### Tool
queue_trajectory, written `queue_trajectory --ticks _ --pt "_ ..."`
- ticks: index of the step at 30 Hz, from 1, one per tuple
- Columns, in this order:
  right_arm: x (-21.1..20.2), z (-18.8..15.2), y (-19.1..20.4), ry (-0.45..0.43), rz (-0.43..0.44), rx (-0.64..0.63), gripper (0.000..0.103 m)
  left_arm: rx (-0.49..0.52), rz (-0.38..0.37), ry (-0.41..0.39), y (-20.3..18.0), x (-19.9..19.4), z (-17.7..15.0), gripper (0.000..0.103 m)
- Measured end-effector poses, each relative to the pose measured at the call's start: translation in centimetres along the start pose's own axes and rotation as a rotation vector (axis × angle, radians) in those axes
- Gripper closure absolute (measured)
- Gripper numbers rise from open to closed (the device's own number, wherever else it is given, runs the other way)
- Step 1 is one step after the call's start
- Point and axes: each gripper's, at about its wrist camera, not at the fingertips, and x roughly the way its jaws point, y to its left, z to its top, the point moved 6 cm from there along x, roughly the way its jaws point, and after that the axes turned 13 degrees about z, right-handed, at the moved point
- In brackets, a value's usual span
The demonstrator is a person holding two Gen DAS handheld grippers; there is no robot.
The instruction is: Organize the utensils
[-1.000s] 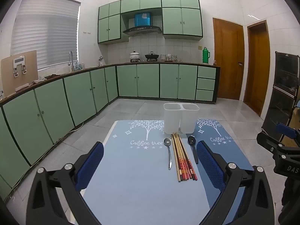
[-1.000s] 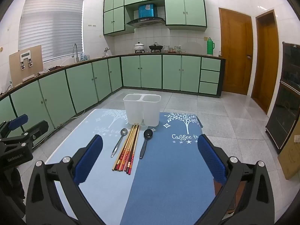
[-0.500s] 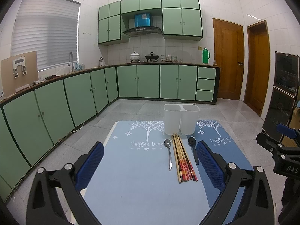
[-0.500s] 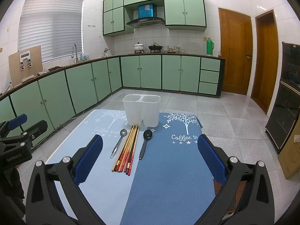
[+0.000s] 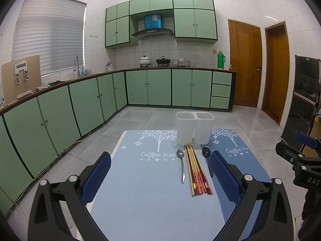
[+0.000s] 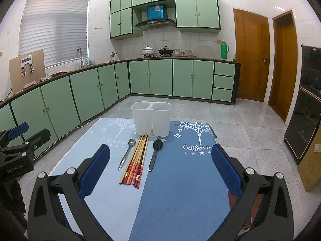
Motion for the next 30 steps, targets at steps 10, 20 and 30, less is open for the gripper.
queue_trajectory --ticks 10,20,30 --pt "0.13 0.65 -0.62 0.004 -0.007 0.006 0.005 0.001 0.003 0.002 0.18 0.18 0.02 0.006" --pt "0.25 0.53 -0.63 0.004 -0.007 0.007 0.005 0.001 0.003 0.004 0.26 0.27 -0.10 0.006" --pt "0.46 0.25 -0.72 0.007 -0.011 0.009 0.005 0.002 0.004 0.004 0.30 0.41 -0.20 0.006"
